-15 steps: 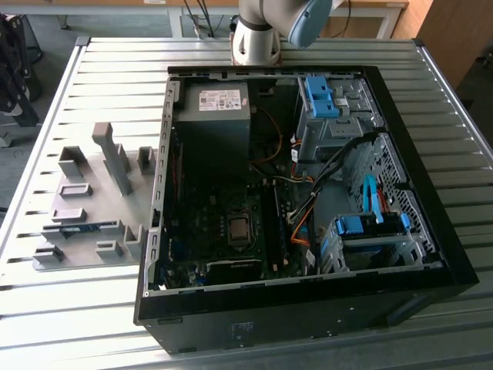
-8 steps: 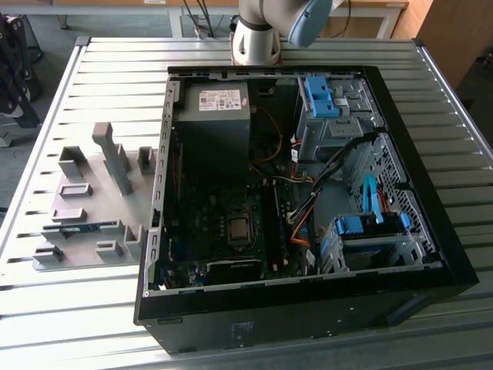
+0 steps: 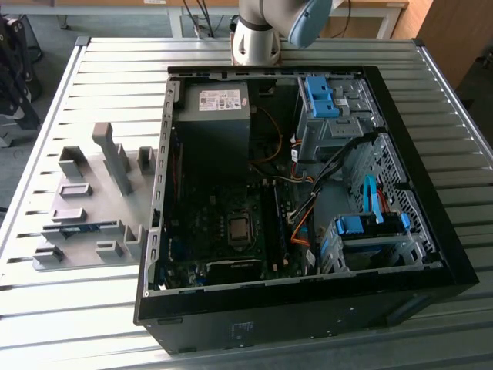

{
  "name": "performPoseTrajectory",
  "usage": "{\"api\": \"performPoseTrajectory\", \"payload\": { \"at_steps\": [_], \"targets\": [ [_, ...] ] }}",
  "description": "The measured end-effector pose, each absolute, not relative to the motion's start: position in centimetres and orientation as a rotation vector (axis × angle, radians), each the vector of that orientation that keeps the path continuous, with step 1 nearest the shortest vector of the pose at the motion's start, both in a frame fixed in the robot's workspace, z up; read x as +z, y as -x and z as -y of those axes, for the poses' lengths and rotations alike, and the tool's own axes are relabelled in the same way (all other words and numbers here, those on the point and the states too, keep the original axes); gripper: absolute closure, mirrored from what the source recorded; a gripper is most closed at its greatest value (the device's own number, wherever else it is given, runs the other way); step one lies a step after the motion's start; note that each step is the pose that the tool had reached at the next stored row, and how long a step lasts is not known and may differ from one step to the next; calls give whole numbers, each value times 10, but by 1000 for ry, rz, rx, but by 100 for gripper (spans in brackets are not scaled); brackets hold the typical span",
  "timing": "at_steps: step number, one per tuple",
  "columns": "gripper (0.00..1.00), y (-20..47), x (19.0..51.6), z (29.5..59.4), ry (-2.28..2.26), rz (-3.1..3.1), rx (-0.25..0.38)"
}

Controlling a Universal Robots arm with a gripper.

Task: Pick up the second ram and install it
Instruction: 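Pick up the second ram and move it above second insertion slot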

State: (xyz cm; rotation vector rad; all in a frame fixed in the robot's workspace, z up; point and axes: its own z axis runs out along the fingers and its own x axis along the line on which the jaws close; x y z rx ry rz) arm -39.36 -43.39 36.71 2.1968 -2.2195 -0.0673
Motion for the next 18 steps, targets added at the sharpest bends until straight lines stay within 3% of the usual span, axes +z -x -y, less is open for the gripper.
{"api": "performPoseTrajectory", "payload": {
  "at_steps": [18],
  "targets": [
    [90,394,360,434,-2292,2118,-66]
  ]
}}
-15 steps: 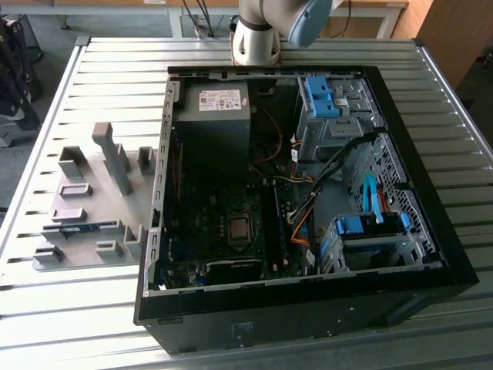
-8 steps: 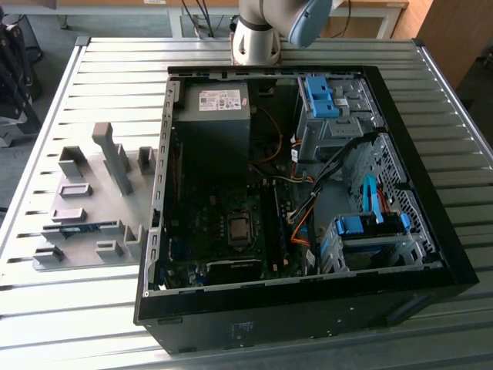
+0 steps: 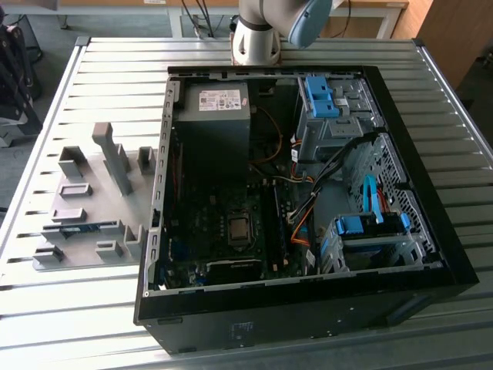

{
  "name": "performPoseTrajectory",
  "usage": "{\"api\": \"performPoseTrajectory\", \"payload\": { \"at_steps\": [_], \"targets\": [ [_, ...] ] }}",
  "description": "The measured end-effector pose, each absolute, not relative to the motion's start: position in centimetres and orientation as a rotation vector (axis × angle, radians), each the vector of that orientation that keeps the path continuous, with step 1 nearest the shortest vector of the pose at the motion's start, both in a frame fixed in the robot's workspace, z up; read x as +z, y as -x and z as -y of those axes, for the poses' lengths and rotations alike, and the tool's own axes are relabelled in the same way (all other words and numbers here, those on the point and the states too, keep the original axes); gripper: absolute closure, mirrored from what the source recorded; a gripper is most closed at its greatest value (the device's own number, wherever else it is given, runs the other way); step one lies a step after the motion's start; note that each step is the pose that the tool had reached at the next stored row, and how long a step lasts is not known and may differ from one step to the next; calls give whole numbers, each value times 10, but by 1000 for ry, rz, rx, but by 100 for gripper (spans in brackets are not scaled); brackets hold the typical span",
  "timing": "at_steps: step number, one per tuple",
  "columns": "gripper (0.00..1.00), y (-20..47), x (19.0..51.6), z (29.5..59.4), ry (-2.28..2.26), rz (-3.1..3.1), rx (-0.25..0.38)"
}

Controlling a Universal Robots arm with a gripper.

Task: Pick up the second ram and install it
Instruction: 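Pick up the second ram and move it above second insertion slot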

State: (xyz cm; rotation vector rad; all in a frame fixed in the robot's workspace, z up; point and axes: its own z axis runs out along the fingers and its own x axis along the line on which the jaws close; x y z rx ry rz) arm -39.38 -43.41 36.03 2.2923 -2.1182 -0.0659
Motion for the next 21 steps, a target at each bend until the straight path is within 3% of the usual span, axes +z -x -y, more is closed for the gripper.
{"api": "performPoseTrajectory", "payload": {
  "at_steps": [21],
  "targets": [
    [90,394,354,434,-2292,2118,-66]
  ]
}}
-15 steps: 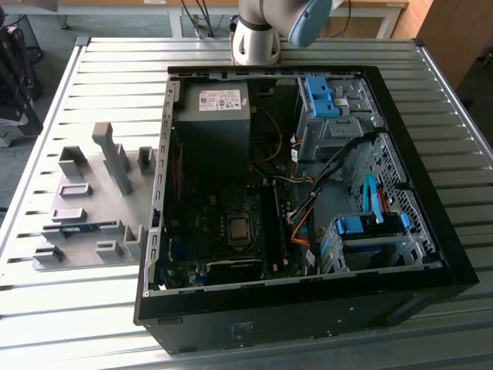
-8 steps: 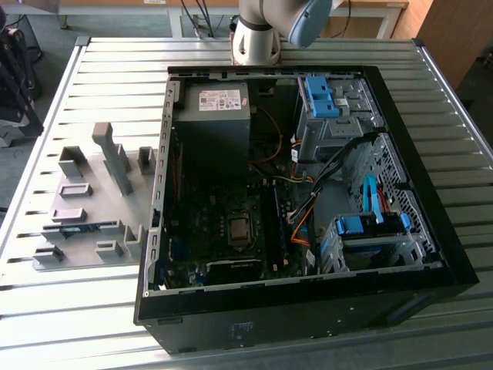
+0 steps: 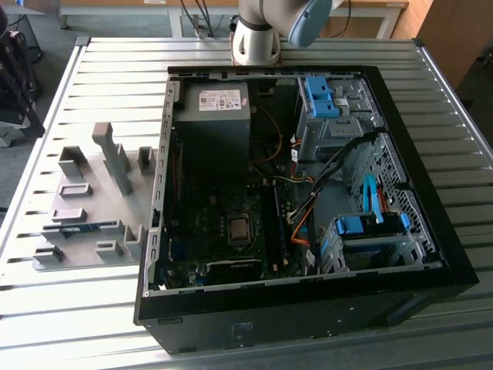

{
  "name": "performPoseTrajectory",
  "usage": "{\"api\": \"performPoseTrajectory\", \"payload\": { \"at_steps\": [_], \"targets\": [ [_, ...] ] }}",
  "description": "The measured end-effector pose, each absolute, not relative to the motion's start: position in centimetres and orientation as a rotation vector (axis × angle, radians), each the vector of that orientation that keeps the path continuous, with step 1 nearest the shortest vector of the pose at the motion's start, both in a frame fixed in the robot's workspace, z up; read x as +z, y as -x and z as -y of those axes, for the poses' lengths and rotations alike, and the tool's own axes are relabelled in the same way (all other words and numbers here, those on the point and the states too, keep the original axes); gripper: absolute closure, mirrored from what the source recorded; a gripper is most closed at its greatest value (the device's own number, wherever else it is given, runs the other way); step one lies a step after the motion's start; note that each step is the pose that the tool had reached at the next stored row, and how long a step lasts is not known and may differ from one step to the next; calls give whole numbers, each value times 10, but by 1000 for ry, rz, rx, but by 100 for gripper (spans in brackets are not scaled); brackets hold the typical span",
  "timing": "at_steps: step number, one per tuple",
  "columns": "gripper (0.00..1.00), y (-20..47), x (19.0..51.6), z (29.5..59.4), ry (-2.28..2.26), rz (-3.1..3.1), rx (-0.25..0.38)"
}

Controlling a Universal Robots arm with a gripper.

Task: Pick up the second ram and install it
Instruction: 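Pick up the second ram and move it above second insertion slot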

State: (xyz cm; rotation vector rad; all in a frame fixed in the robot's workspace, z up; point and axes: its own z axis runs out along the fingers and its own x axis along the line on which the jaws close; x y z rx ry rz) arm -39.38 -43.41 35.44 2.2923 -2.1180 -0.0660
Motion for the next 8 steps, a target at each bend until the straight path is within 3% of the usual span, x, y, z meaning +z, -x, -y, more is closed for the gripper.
{"api": "performPoseTrajectory", "payload": {
  "at_steps": [8],
  "targets": [
    [90,394,347,436,-2293,2118,-66]
  ]
}}
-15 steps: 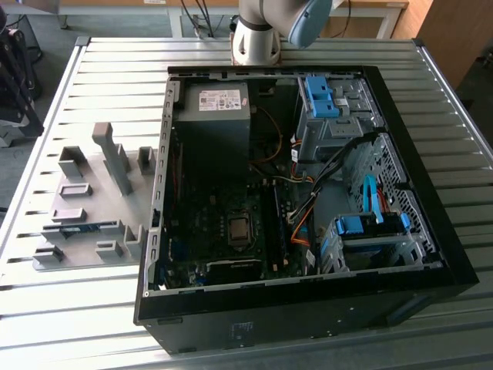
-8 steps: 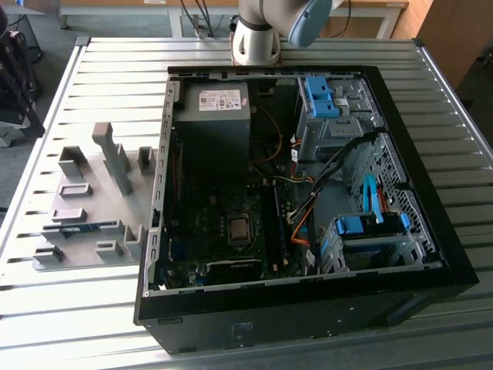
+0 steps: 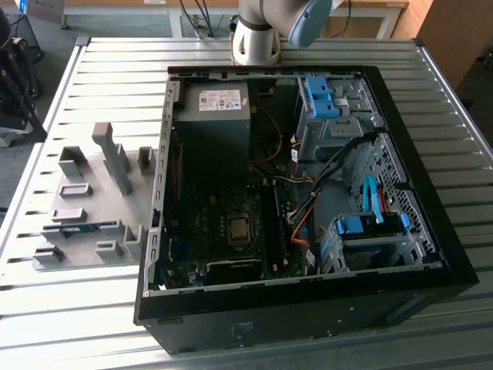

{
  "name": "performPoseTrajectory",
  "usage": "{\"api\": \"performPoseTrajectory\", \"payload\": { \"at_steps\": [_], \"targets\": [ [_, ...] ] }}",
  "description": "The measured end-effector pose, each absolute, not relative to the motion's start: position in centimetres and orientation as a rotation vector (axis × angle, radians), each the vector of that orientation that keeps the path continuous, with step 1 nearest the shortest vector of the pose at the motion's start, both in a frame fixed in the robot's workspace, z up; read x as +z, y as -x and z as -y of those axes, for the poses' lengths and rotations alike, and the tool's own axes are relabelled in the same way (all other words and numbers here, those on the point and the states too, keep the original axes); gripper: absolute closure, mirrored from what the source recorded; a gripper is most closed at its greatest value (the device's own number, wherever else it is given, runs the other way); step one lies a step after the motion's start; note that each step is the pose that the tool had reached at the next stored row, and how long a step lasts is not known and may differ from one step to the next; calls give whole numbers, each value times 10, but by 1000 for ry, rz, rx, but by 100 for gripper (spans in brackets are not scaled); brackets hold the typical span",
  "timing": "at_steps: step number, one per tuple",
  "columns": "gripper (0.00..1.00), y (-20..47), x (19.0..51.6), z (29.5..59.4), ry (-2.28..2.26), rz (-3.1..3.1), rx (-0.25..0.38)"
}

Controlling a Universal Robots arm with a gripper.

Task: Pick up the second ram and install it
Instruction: 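Pick up the second ram and move it above second insertion slot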

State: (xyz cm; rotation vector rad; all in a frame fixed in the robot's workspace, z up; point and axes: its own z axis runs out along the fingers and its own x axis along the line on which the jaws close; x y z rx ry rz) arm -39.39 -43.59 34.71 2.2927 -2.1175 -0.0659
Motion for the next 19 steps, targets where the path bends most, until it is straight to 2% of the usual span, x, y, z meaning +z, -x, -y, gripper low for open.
{"api": "performPoseTrajectory", "payload": {
  "at_steps": [9,14,19],
  "targets": [
    [90,394,337,442,-2297,2118,-71],
    [90,394,335,446,-2329,2145,-134],
    [90,394,333,447,-2336,2151,-142]
  ]
}}
